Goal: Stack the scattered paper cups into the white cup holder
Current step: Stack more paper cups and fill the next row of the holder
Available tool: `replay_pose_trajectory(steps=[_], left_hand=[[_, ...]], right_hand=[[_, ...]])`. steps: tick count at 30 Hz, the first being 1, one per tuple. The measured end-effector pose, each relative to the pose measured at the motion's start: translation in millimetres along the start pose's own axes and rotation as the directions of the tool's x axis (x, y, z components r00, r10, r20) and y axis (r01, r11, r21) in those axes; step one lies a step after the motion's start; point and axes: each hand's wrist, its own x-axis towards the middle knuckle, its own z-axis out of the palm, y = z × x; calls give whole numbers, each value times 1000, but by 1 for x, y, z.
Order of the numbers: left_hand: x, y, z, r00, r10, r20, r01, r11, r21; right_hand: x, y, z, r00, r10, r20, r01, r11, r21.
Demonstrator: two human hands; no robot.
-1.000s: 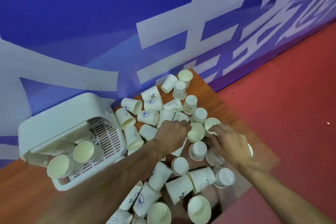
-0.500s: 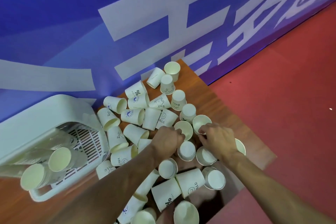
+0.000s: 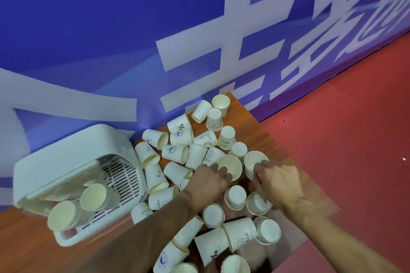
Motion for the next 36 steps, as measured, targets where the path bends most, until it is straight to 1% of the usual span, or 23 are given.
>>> replay_pose_trajectory(steps=[4,6,10,13,15,17,21,24,29,31,34,36], left_hand=[[-29,-13,-13,999,-45,-21,45,999,-3],[-48,-21,-16,995,-92,-27,92,996,3],[-100,-44,-16,981,-190,-26,191,982,5],[-150,-62,-11,966,-258,6,258,966,15],[-181,-72,-6,949,-313,35,313,950,-5],[-216,-82,0,913,-405,57,407,912,-47],[-284,-94,10,846,-530,56,533,843,-77],[-329,-101,11,826,-558,73,563,823,-78],[-384,-111,28,777,-629,-16,622,771,-138],[-396,-114,34,765,-644,-22,633,757,-161],[-404,-120,43,764,-646,-5,635,752,-177],[-405,-124,48,776,-630,-2,621,765,-173]], right_hand=[[5,-25,-25,997,-52,-65,53,999,12],[9,-45,-33,992,-92,-88,94,995,22],[19,-99,-44,975,-173,-138,185,980,72],[23,-148,-50,957,-258,-134,271,959,87],[26,-177,-53,942,-306,-134,319,944,86],[30,-211,-58,926,-351,-139,366,925,102],[33,-275,-67,877,-452,-163,473,872,129],[33,-317,-69,842,-503,-195,533,832,154],[34,-364,-61,750,-571,-335,653,722,231],[36,-374,-55,716,-584,-383,686,688,235],[38,-381,-46,689,-597,-410,710,670,218],[40,-382,-41,689,-607,-395,710,674,204]])
